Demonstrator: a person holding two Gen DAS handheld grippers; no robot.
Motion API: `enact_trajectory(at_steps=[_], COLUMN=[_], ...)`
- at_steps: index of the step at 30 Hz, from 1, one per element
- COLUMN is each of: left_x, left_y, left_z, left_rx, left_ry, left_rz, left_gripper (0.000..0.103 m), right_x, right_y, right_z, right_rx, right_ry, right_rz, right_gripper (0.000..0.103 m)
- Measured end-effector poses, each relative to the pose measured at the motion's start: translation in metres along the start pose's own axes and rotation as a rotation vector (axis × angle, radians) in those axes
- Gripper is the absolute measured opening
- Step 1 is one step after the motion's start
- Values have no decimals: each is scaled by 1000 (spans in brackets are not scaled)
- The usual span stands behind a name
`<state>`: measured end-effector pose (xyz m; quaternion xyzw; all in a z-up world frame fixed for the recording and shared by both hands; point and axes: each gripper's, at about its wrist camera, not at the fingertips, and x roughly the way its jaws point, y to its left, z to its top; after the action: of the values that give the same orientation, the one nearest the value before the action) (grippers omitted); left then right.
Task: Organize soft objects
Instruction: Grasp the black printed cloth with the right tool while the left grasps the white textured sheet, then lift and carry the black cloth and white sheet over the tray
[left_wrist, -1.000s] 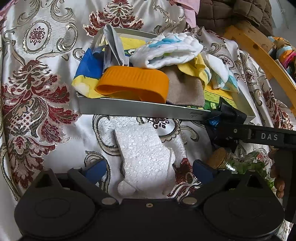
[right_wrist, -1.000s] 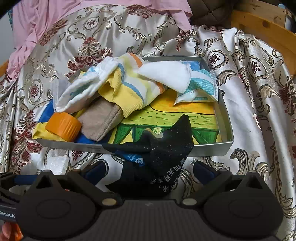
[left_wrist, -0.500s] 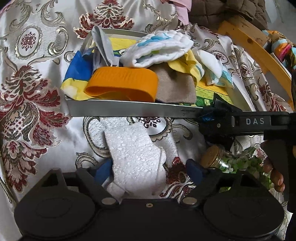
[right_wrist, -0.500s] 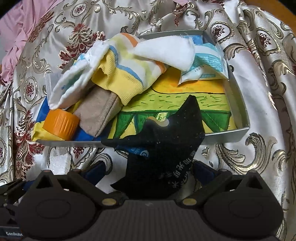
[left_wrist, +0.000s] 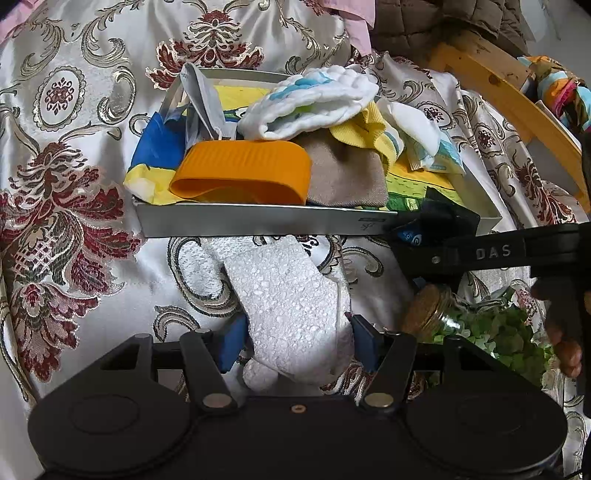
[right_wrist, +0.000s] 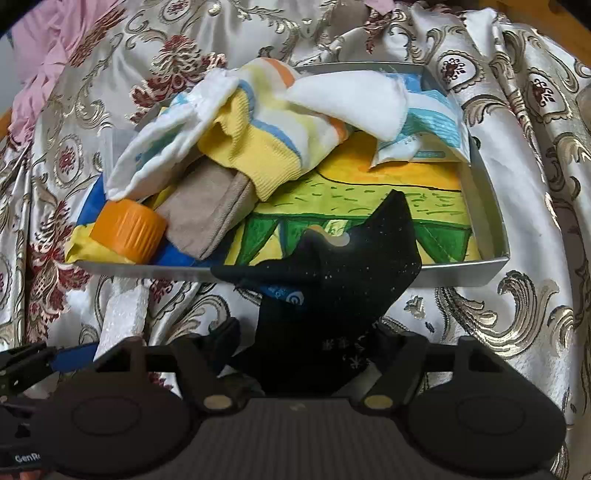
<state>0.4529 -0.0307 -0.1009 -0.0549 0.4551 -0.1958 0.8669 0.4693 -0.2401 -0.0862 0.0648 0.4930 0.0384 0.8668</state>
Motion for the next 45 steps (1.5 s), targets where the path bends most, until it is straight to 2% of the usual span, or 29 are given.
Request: enact_trajectory(at_steps=[2,5,9,11,13,15,17,18,19,23,27,33,38,45], left_x=[-1,0,4,9,13,19,21,22,23,15,-4,-40,-60,-57], left_y=[2,8,15,13,10,5,0,-3,-4,0,3,-7,-19,-44], left_z=[0,1,7,9,11,14,16,16,15,13,6,-5,0,28], left_rx=[-14,-79,-163,-157,-143,-121,-86,-60,-46,-70,-108,-88,-113,-64], left_ry=[-10,-23,-23,-15,-11,-1,1,0,1,-8,-53,-153,-246,-351], left_rz=[-11,-38,-71,-68,-59,-36,-16,3,15,-9,-27,7,-21,10], left_gripper=[63,64,71,72,74,74,70,65,65,64,64,64,64,64], right_x=[-3,-8,-3,0,2,1,1,1,1,-1,-3,-17,-36,-68], right_y=[-1,-7,-12,-9,-6,-5,-5,-4,-4,-6,-6,-7,-14,-32], right_z=[0,2,2,1,1,0,0,0,0,0,1,2,7,13], right_rx=[-2,21,56,52,40,33,35,33,30,27,22,17,37,90], right_ry=[-4,-14,-6,-11,-14,-18,-17,-18,-20,-25,-20,-48,-125,-293], right_rz=[1,34,105,111,105,109,122,123,125,153,204,309,406,479], right_gripper=[53,39,37,29,27,24,23,22,19,12,9,7,7,7])
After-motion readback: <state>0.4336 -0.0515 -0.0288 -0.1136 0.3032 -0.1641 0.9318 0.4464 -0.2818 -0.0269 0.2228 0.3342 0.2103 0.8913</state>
